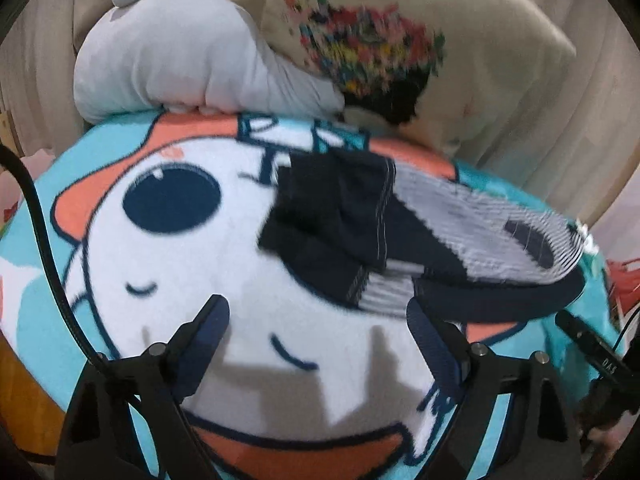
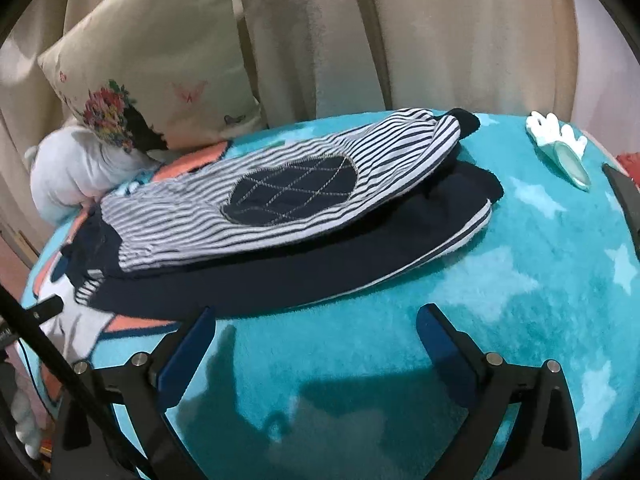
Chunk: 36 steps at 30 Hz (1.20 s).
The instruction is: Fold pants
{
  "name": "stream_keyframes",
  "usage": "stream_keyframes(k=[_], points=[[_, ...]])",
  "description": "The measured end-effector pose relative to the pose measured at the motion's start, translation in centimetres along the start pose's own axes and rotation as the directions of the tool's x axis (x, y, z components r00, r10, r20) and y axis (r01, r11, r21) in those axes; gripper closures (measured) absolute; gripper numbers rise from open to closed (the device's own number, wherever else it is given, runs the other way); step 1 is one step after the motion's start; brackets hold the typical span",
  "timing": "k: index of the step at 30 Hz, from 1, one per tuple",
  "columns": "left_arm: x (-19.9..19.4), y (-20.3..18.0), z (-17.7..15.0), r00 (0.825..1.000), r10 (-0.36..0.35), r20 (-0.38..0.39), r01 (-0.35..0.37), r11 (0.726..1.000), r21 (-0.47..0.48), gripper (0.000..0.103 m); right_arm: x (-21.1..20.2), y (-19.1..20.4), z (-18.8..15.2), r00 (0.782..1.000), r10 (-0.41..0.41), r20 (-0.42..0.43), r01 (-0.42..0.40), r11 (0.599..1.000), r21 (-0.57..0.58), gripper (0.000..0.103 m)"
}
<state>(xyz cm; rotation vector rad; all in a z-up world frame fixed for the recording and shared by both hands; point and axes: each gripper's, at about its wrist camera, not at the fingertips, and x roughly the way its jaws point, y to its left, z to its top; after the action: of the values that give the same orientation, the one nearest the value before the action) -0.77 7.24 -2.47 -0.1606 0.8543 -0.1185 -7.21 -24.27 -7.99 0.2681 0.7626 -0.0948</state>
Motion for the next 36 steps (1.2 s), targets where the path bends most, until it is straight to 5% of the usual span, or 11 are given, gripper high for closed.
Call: stream_keyframes(k=[4,11,17,21,22,23,25,26,27,28,36], points=[[1.0,2.2,2.3,0.994,-0.095,-0.056,0.090,0.992,-0.088,0.013,-1.0,-1.5,0.5,0.998,0.054,0.022,-0.055,0.998,0.044,0.002],[5.3,3.3,5.2,0.968,-0.212,-0.134,0.187,0.967,-0.174,0.013,-1.3,-4.5,2.5,1.000,0.026,0.016,-0.027,0.995,0.093,0.002],[7.5,1.8,6.7,0.965,-0.213,-0.151,0.191,0.970,-0.147,0.010,-0.2,-7.7,5.6,0.999,-0.032,0.021,0.028,0.988,0.152,0.002],[8.0,0.6,7.1,0.969,-0.188,-0.159,0.167,0.976,-0.141,0.010,2.6,-9.4,7.8,0.999,0.050,-0.015,-0.045,0.971,0.236,0.002],[8.1,0.3,7.2,0.969,-0.184,-0.164,0.163,0.977,-0.135,0.016,3.5,-9.7,8.3,0.997,0.068,-0.026,-0.059,0.964,0.260,0.002],[8.1,-0.2,7.2,0.972,-0.162,-0.170,0.144,0.983,-0.115,0.038,3.8,-9.7,8.7,0.998,0.066,-0.003,-0.063,0.963,0.264,0.002],[8.6,-1.1,7.4,0.976,-0.116,-0.186,0.102,0.991,-0.081,0.069,4.5,-9.5,9.5,0.997,0.078,-0.003,-0.074,0.962,0.264,0.010],[8.8,-1.1,7.6,0.972,-0.129,-0.197,0.113,0.990,-0.089,0.070,4.8,-9.4,9.8,0.997,0.078,0.003,-0.076,0.963,0.258,0.028],[8.6,-0.8,7.7,0.972,-0.127,-0.198,0.110,0.990,-0.093,0.072,5.1,-9.2,10.0,0.996,0.085,0.000,-0.082,0.965,0.249,0.058],[8.5,-0.5,7.9,0.971,-0.129,-0.201,0.111,0.989,-0.098,0.073,5.5,-9.0,10.1,0.995,0.102,-0.017,-0.094,0.965,0.247,0.068],[4.3,0.8,9.1,0.981,-0.131,-0.140,0.118,0.988,-0.100,0.075,2.0,-6.9,9.6,0.977,0.212,0.009,-0.209,0.953,0.220,0.079]])
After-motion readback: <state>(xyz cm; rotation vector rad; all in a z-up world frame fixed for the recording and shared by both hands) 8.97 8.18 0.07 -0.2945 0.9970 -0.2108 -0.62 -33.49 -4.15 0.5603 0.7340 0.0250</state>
